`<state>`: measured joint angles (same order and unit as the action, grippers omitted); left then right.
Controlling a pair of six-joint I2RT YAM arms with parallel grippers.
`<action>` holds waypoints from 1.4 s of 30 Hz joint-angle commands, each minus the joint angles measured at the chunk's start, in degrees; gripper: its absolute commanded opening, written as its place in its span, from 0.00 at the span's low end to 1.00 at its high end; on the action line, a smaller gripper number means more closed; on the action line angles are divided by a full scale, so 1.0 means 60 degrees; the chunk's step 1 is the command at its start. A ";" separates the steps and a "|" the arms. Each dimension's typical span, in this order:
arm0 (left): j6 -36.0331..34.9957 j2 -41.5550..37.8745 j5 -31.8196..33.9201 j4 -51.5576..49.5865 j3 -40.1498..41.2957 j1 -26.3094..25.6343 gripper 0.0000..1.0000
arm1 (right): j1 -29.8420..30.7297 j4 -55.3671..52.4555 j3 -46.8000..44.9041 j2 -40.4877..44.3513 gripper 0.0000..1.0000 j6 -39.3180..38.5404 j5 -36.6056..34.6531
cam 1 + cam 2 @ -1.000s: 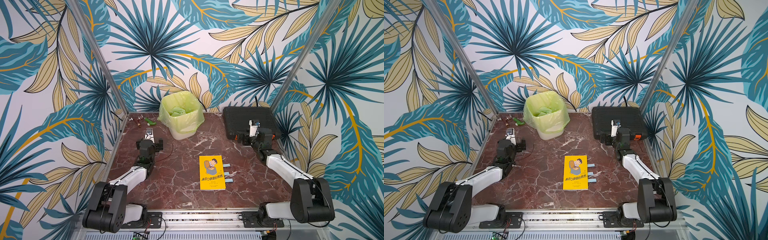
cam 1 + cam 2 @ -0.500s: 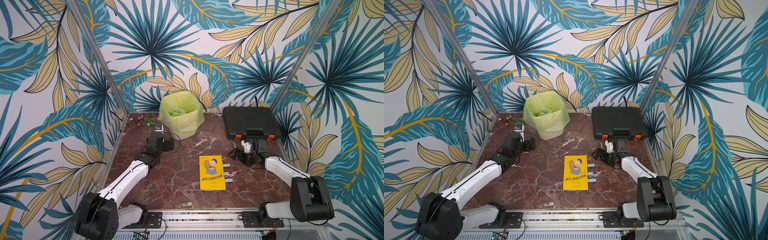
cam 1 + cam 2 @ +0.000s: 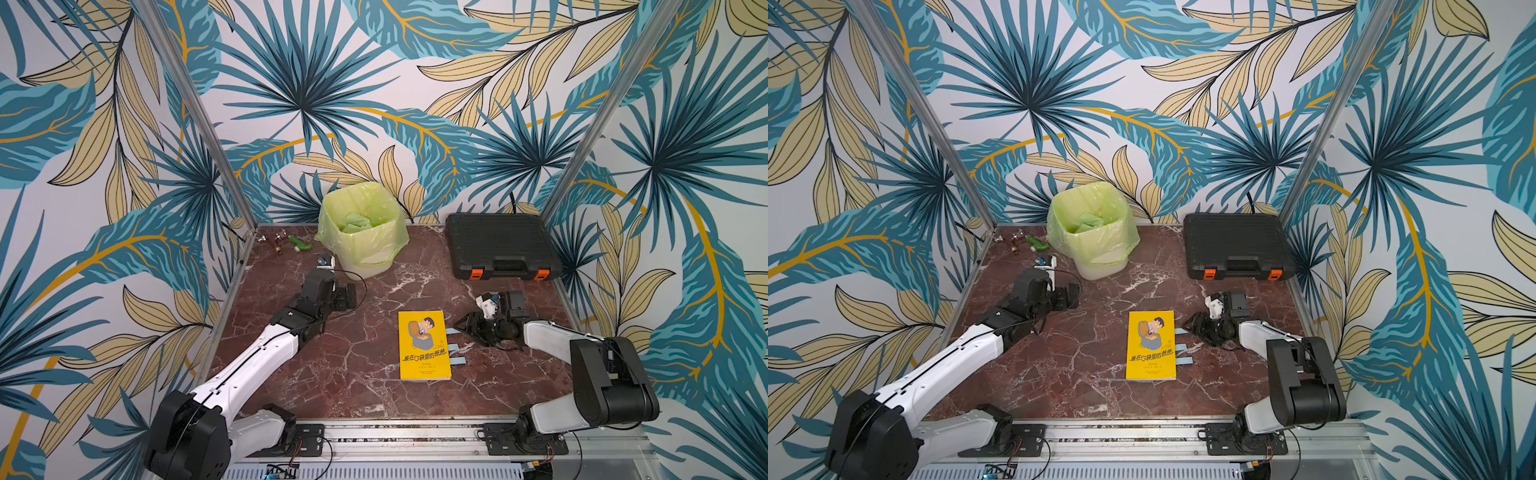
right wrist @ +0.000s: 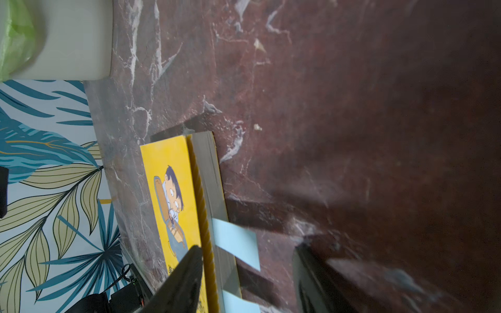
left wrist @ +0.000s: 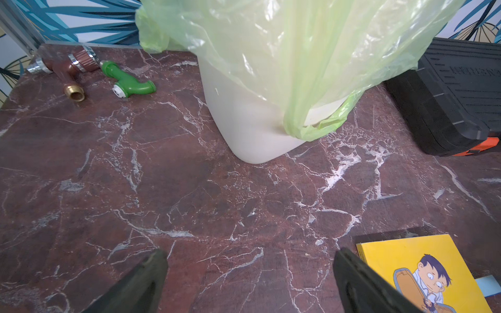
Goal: Peel off the used sticky note
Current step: Tear off the note from the book.
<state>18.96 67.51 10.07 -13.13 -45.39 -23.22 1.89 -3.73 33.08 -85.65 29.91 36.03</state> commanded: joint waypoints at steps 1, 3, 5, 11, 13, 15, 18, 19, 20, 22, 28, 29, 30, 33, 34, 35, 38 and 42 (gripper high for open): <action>0.0199 0.0015 0.0051 -0.0170 -0.0243 -0.0104 1.00 | 0.0022 0.0659 -0.0138 -0.0308 0.52 0.0051 0.0310; 0.0236 -0.0005 0.0068 -0.0231 -0.0225 -0.0162 1.00 | 0.0031 0.0849 -0.0158 -0.0405 0.47 0.0117 0.0366; 0.0273 -0.0062 0.0118 -0.0296 -0.0208 -0.0201 1.00 | 0.0024 0.1029 -0.0191 -0.0491 0.41 0.0173 0.0367; 0.0368 -0.0125 0.0084 -0.0360 -0.0134 -0.0264 1.00 | 0.0023 0.1523 -0.0211 -0.0734 0.25 0.0300 0.0693; 0.0408 -0.0145 0.0065 -0.0390 -0.0129 -0.0296 1.00 | 0.0022 0.1535 -0.0212 -0.0622 0.20 0.0293 0.0716; 0.0463 -0.0161 -0.0015 -0.0391 -0.0118 -0.0322 1.00 | 0.0022 0.1516 -0.0211 -0.0424 0.14 0.0293 0.0761; 0.0565 -0.0137 -0.0376 -0.0320 -0.0118 -0.0362 1.00 | 0.0040 0.1406 -0.0164 -0.0104 0.07 0.0338 0.0820; 0.0585 -0.0095 -0.0546 -0.0310 -0.0151 -0.0366 1.00 | 0.0068 0.1347 -0.0135 -0.0011 0.05 0.0368 0.0861; 0.0613 -0.0071 -0.0873 -0.0335 -0.0191 -0.0376 1.00 | 0.0090 0.1267 -0.0101 0.0085 0.03 0.0384 0.0890; 0.0659 0.0033 -0.1468 -0.0378 -0.0301 -0.0376 1.00 | 0.0200 0.1088 0.0005 0.0347 0.01 0.0422 0.0894; 0.0850 0.0163 -0.2596 -0.0736 -0.0575 -0.0645 1.00 | 0.0698 0.0555 0.0478 0.1010 0.00 0.0585 0.0728; 0.0853 0.0161 -0.2809 -0.0729 -0.0600 -0.0741 1.00 | 0.0855 0.0446 0.0584 0.1050 0.00 0.0607 0.0712; 0.0864 0.0160 -0.3042 -0.0744 -0.0608 -0.0831 1.00 | 0.1001 0.0369 0.0711 0.1071 0.00 0.0619 0.0692; 0.0849 0.0147 -0.3660 -0.0701 -0.0613 -0.1235 1.00 | 0.1523 0.0309 0.1090 0.1101 0.00 0.0786 0.0633; 0.0809 0.0133 -0.3826 -0.0678 -0.0590 -0.1369 1.00 | 0.1698 0.0320 0.1219 0.1092 0.00 0.0863 0.0611; 0.0773 0.0111 -0.3951 -0.0679 -0.0550 -0.1503 1.00 | 0.1899 0.0325 0.1354 0.1073 0.00 0.0922 0.0591; 0.0729 0.0035 -0.4117 -0.0586 -0.0373 -0.1885 1.00 | 0.2384 0.0459 0.1778 0.0912 0.00 0.1120 0.0523; 0.0924 -0.0086 -0.4443 0.0144 0.0048 -0.2335 1.00 | 0.2837 0.0828 0.2260 0.0374 0.00 0.1496 0.0624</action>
<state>24.01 68.34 -13.61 -15.40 -46.72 -36.03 17.76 -0.21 45.04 -80.93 36.64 39.90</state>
